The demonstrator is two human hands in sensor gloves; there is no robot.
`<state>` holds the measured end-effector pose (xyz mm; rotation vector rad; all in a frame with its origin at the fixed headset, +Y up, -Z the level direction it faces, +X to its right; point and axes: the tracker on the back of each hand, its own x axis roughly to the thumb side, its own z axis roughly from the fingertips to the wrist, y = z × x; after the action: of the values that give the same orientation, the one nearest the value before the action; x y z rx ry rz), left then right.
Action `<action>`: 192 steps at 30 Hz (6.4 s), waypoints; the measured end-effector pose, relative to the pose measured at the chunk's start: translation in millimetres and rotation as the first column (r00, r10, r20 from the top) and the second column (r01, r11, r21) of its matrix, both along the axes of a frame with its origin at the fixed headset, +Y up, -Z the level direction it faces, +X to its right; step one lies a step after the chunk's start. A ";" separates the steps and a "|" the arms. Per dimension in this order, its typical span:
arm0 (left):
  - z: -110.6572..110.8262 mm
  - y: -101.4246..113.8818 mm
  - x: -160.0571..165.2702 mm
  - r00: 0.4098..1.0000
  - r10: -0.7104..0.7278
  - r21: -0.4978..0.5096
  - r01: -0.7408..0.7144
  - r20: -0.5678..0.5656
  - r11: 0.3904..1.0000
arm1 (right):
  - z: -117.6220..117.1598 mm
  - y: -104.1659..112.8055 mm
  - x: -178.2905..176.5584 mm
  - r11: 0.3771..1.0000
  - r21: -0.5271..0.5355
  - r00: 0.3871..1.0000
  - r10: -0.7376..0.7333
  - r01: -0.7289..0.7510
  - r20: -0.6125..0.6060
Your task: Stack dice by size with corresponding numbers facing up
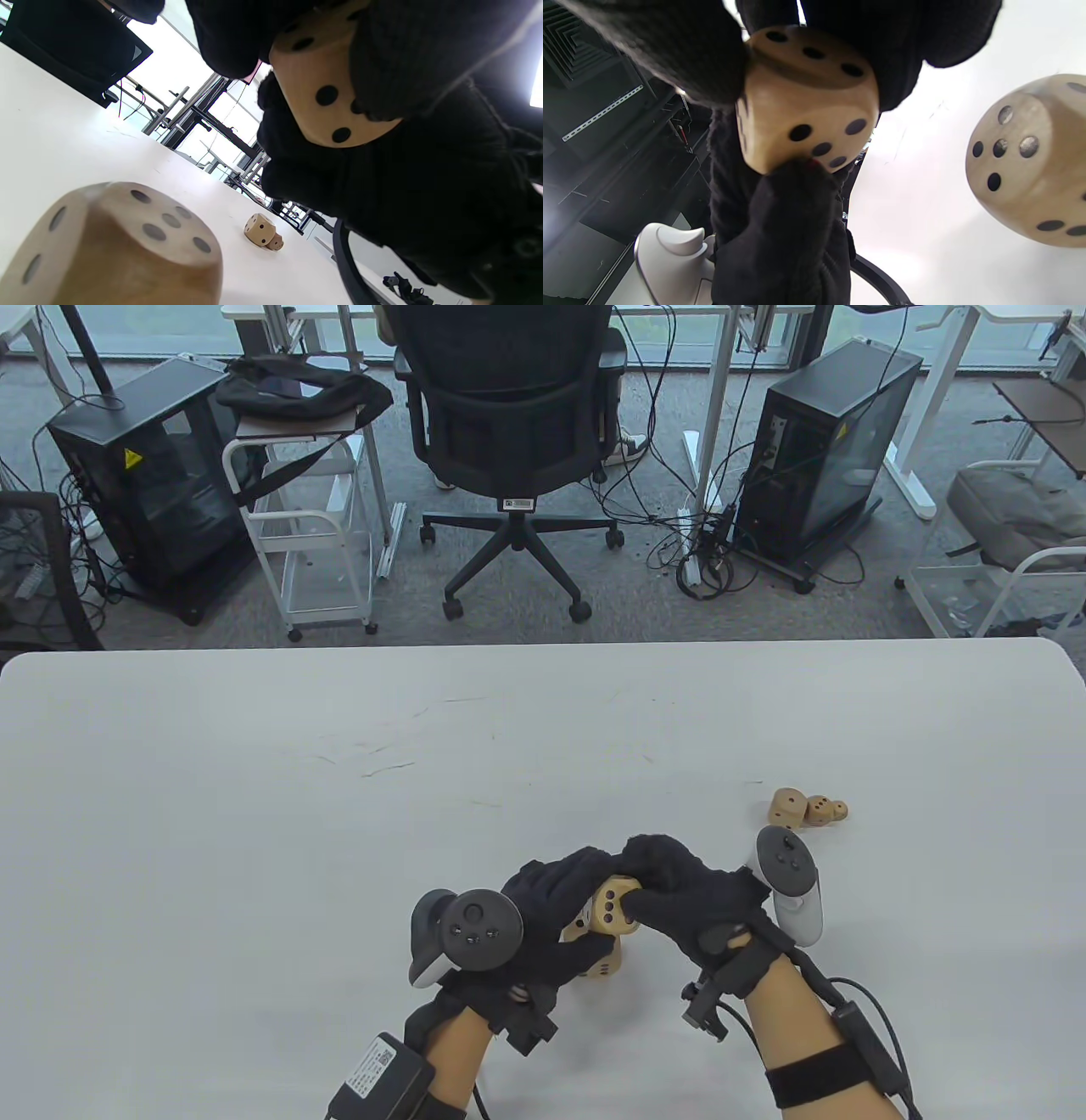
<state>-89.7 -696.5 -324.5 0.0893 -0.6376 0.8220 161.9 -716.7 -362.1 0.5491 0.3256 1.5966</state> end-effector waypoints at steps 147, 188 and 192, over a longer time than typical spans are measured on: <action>-12.7 -14.6 -0.9 0.992 -0.124 -0.179 0.128 0.033 0.975 | -2.5 36.0 30.5 0.496 0.061 0.382 0.577 -0.866 0.722; -3.3 -5.4 -12.6 0.934 0.357 -0.089 -0.358 -0.031 0.929 | 52.1 28.3 -7.1 0.878 0.443 0.968 0.083 -0.183 0.236; -4.9 -7.5 -11.9 0.928 0.372 -0.133 -0.370 -0.012 0.919 | 59.7 33.8 -14.1 0.748 0.542 0.913 0.216 -0.383 0.347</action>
<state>-101.6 -704.0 -329.4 0.0841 -0.5841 1.2322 147.8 -682.9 -302.3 0.7822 -0.3407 2.0785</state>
